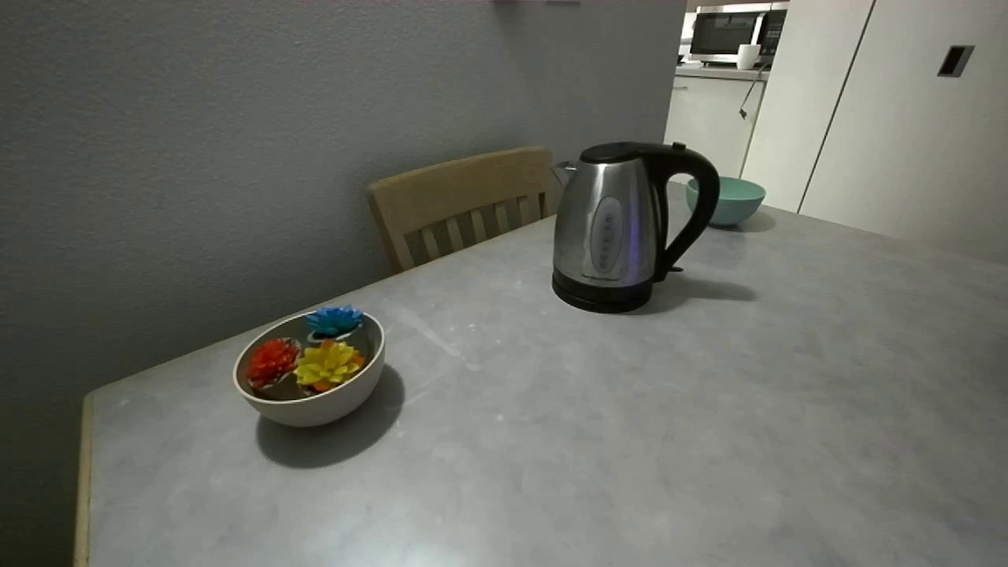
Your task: Open the kettle lid
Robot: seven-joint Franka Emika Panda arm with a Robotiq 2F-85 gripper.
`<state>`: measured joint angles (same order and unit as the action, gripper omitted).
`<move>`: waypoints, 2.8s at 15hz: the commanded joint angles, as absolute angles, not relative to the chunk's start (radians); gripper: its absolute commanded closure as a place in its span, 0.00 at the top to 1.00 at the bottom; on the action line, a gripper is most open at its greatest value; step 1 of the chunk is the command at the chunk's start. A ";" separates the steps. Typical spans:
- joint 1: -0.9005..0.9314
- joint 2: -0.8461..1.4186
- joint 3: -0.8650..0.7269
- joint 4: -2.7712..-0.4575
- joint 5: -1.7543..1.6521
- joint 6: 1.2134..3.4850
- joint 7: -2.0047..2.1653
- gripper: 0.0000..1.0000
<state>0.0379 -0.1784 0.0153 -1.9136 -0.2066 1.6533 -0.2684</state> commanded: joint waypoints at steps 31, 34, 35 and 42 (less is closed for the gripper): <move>-0.100 0.419 -0.043 -1.574 0.121 1.911 -0.266 0.00; -0.098 0.453 -0.039 -1.557 0.113 1.882 -0.256 0.00; -0.098 0.464 -0.035 -1.551 0.114 1.870 -0.258 0.00; -0.098 0.497 -0.022 -1.502 0.115 1.815 -0.261 0.00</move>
<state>-0.0764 0.4718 -0.0466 -1.5423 0.0996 1.8520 -0.2611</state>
